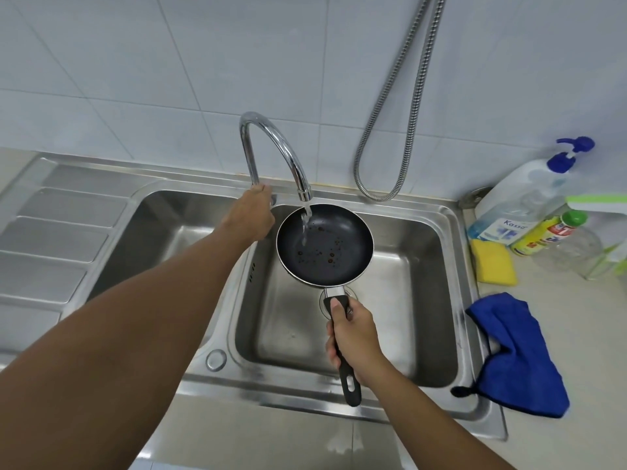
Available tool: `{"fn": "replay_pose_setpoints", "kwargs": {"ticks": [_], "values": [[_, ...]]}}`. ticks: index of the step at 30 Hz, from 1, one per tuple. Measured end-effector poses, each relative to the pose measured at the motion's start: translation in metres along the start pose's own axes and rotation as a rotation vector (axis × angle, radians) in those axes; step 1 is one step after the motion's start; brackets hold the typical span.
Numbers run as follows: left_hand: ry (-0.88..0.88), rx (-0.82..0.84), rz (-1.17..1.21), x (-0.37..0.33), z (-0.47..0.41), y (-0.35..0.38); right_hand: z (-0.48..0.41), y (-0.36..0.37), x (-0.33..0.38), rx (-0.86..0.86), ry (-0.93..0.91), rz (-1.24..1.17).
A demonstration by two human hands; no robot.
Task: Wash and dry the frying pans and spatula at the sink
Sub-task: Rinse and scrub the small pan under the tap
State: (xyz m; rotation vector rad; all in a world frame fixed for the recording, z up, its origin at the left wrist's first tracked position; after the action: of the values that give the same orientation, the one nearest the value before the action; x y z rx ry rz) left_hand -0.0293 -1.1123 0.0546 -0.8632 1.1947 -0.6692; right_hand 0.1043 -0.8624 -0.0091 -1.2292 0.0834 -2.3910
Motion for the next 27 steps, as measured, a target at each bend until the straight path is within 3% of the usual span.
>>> {"fn": "replay_pose_setpoints", "kwargs": {"ticks": [9,13,15,17,19,22,27], "values": [[-0.004,-0.008,0.065,0.003,0.006,0.001,0.001,0.001,0.005,0.002,0.004,-0.010],[-0.156,-0.251,0.224,0.008,0.052,0.019,0.000,0.002,0.006,0.002,0.007,-0.039],[-0.296,-0.153,0.232,0.012,0.078,0.049,-0.002,0.003,0.009,0.000,-0.005,-0.056],[-0.489,0.150,0.561,0.007,0.102,0.088,-0.001,0.002,0.015,0.005,-0.021,-0.064],[-0.569,0.376,0.950,-0.010,0.120,0.117,0.001,0.002,0.018,0.023,-0.054,-0.066],[-0.505,0.411,1.207,-0.023,0.126,0.136,0.004,0.005,0.018,0.023,-0.117,-0.053],[-0.557,0.336,1.332,-0.024,0.124,0.135,0.001,0.006,0.009,0.049,-0.224,-0.054]]}}
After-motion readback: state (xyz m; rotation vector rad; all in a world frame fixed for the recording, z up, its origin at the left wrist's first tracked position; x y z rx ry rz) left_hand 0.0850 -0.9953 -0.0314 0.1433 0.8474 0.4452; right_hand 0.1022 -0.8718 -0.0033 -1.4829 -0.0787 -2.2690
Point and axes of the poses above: each hand's wrist, its own z-axis away from the middle knuckle, its own y-axis out of the palm, x = y × z, the point moved 4 cm from there along -z, towards the middle knuckle, and after that the axes turned 12 degrees about z, right-handed, at the moved point
